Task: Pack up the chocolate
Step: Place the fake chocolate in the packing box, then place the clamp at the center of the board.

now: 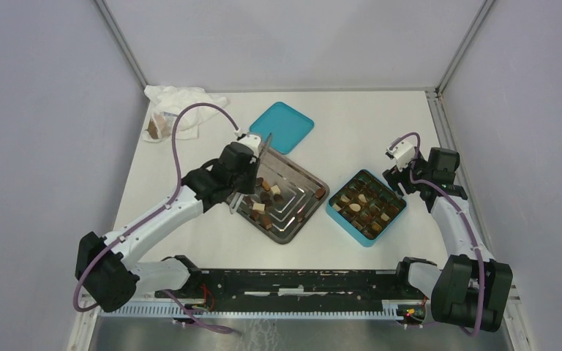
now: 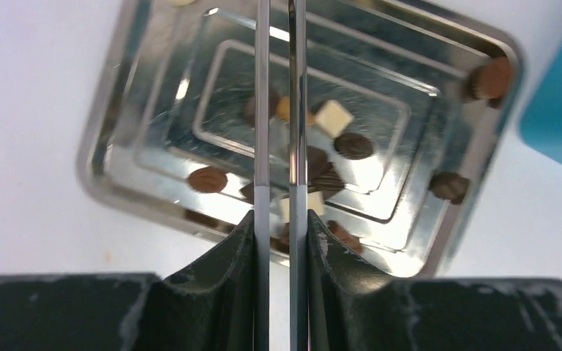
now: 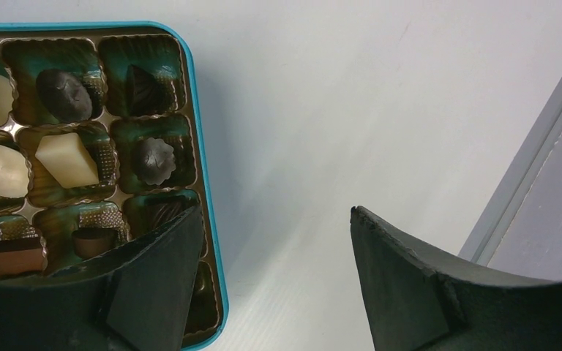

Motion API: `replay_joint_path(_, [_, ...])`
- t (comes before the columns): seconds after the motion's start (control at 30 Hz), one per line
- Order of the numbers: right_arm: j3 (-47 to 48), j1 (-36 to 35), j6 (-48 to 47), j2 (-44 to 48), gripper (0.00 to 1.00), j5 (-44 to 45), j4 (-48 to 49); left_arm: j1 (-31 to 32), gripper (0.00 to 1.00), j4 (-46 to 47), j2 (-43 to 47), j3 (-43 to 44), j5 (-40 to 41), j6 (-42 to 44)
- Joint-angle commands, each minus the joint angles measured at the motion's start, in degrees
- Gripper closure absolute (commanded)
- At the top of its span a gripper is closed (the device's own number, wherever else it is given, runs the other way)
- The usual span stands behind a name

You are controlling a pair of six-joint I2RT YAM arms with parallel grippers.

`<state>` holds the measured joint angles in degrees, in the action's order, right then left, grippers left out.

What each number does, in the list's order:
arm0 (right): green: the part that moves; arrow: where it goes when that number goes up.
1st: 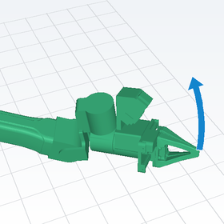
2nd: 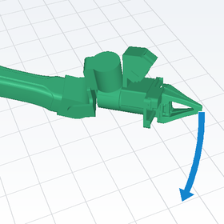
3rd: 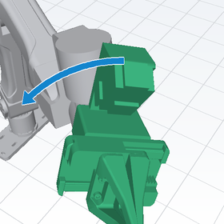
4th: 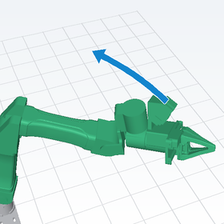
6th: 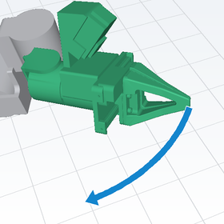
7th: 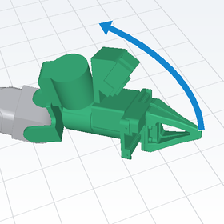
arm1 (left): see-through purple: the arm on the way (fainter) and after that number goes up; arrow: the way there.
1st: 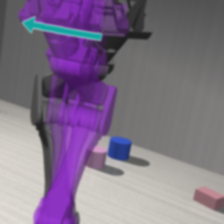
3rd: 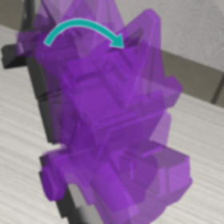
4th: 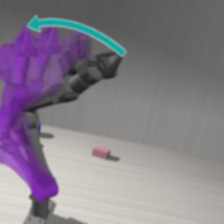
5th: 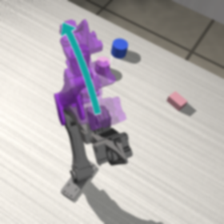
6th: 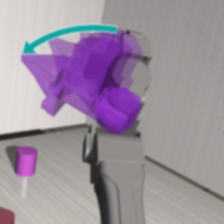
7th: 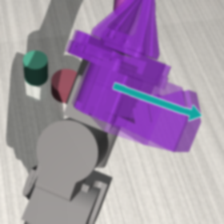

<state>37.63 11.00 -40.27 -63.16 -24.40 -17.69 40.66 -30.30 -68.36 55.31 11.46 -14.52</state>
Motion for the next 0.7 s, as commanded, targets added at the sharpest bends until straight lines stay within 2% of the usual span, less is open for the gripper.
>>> replay_joint_path(0.0, [0.3, 0.3, -0.1, 1.2, 0.21, -1.5, 0.4, -4.4, 0.71, -4.3, -1.0, 1.5, 9.6, -0.9])
replay_joint_path(0.13, [0.3, 0.3, -0.2, 1.1, 0.21, -2.1, 0.2, -13.1, 0.72, -4.7, -1.4, 1.5, 8.4, 1.4])
replay_joint_path(0.4, [0.5, 0.3, -0.4, 1.4, 0.21, -3.0, -0.3, -31.7, 0.73, -0.2, -6.6, -0.6, -6.7, 3.7])
replay_joint_path(0.53, [0.6, 0.3, -0.5, 1.6, 0.21, -3.9, -0.7, -38.2, 0.74, 0.5, -9.6, -0.1, -10.7, 3.0])
replay_joint_path(0.67, [1.0, 0.3, -0.8, 1.8, 0.21, -4.9, -1.4, -42.6, 0.74, 0.9, -11.9, -0.2, -9.8, 2.7])
